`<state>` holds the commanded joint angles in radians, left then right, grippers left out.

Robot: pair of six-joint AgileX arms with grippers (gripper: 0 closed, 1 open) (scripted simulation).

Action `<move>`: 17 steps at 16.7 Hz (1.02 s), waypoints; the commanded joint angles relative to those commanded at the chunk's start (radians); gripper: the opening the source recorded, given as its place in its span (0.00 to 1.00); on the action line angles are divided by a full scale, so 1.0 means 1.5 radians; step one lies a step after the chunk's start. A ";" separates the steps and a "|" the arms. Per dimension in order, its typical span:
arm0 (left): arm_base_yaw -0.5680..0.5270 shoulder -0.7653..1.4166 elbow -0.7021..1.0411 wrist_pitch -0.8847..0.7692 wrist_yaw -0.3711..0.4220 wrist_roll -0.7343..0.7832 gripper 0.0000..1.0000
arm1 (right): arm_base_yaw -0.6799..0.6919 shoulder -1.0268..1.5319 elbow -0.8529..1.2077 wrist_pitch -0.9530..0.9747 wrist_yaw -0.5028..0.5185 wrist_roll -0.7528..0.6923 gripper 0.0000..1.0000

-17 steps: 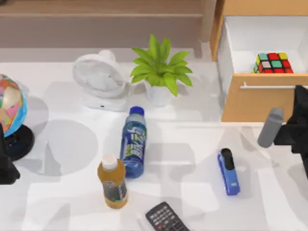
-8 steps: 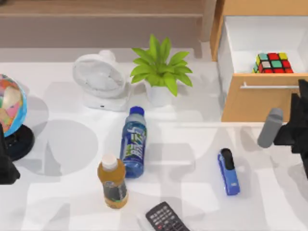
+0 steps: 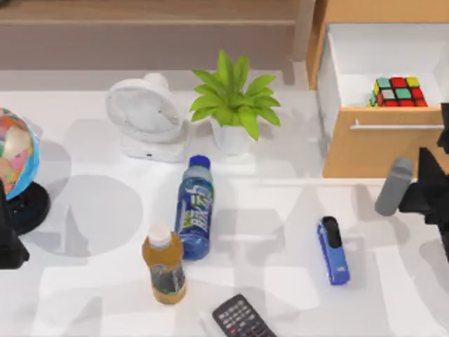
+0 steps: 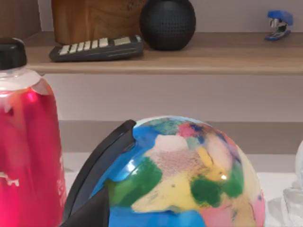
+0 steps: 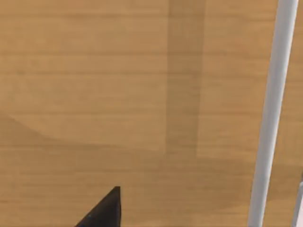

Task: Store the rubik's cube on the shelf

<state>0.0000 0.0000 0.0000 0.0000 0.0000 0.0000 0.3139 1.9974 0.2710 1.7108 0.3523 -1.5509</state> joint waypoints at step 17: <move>0.000 0.000 0.000 0.000 0.000 0.000 1.00 | 0.023 0.025 -0.046 0.029 0.016 0.004 1.00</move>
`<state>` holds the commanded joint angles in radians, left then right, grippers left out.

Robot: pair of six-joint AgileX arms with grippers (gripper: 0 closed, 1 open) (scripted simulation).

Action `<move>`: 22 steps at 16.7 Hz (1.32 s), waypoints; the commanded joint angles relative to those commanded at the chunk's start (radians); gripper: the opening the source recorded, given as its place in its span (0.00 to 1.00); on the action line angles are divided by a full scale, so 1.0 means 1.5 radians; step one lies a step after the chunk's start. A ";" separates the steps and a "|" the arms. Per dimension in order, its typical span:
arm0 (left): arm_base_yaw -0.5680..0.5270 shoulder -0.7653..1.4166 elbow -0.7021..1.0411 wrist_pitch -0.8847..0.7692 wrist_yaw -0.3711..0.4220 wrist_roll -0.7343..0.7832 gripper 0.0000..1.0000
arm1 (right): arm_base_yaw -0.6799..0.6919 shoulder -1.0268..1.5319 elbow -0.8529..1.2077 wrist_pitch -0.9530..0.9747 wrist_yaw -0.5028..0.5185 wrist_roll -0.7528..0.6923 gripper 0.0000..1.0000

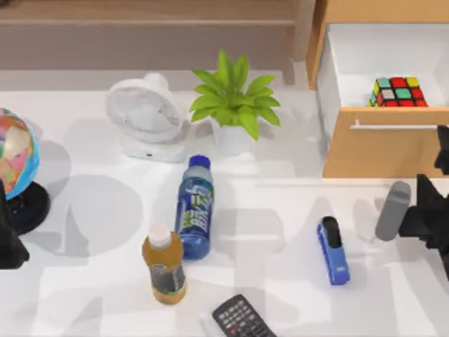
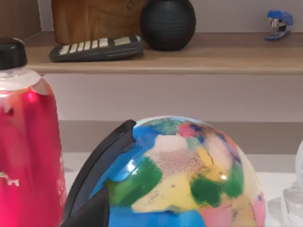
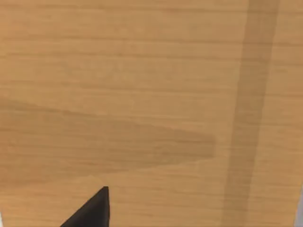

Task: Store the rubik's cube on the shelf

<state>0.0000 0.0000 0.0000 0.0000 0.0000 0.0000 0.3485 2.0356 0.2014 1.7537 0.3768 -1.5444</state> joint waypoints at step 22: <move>0.000 0.000 0.000 0.000 0.000 0.000 1.00 | 0.040 -0.224 0.875 -1.082 -0.248 0.768 1.00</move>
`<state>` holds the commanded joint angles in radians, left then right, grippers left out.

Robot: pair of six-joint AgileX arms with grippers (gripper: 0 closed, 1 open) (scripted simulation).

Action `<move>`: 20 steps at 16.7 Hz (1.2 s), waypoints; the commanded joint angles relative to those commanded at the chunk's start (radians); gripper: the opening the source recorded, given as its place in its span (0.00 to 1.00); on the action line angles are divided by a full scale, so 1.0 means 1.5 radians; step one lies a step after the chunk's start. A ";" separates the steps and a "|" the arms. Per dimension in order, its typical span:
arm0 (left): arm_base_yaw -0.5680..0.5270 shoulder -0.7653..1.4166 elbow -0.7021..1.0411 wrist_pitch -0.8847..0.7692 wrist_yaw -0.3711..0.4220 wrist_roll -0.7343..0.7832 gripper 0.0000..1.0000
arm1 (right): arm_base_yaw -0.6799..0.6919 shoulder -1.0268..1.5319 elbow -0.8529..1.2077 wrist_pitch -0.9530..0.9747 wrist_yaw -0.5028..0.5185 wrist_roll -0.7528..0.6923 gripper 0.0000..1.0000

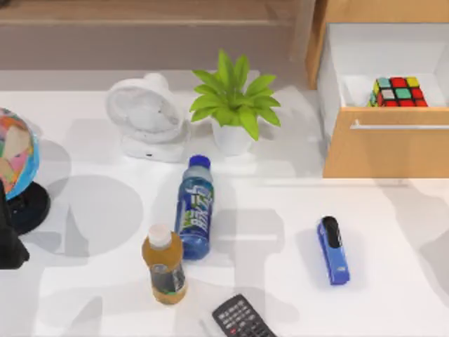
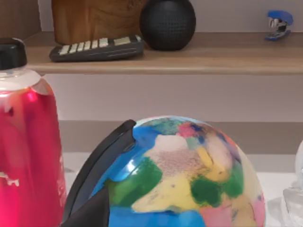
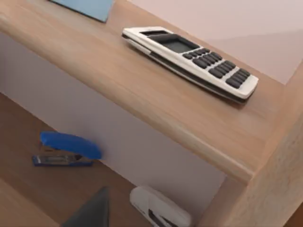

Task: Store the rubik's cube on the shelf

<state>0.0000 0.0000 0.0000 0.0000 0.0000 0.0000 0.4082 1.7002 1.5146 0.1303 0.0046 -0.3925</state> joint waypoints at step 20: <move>0.000 0.000 0.000 0.000 0.000 0.000 1.00 | -0.184 0.499 0.625 -1.070 0.007 0.328 1.00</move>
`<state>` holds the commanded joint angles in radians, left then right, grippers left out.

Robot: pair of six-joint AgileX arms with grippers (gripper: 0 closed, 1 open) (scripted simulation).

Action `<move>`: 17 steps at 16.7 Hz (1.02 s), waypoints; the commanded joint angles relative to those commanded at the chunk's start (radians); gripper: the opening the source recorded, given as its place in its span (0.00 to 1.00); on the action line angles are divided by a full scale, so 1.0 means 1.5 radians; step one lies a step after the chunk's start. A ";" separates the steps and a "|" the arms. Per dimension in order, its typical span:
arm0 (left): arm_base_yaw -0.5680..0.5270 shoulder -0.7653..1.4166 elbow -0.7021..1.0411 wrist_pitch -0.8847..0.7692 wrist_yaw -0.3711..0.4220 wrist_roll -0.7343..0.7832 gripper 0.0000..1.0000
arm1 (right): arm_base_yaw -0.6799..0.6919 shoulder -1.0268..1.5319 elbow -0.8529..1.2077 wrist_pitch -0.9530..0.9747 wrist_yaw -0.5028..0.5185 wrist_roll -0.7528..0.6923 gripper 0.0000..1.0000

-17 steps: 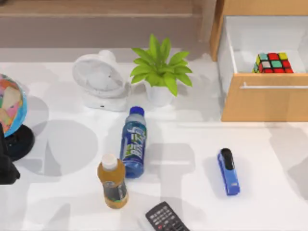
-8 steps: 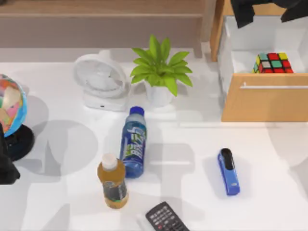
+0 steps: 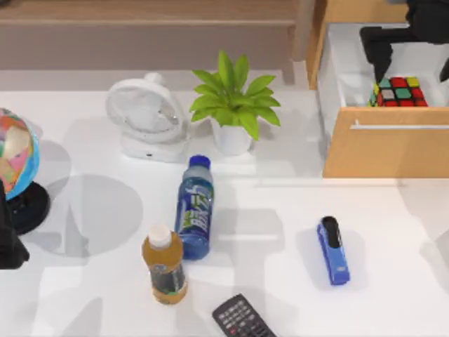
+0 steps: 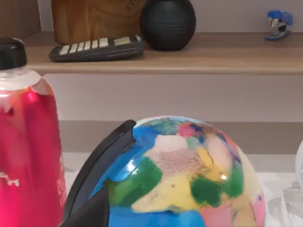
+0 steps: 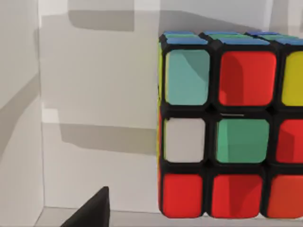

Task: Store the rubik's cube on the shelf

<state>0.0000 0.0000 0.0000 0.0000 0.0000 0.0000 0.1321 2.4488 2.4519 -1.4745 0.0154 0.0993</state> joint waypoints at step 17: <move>0.000 0.000 0.000 0.000 0.000 0.000 1.00 | 0.001 -0.005 -0.150 0.140 0.001 -0.001 1.00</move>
<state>0.0000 0.0000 0.0000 0.0000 0.0000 0.0000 0.1332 2.4412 2.2268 -1.2647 0.0166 0.0981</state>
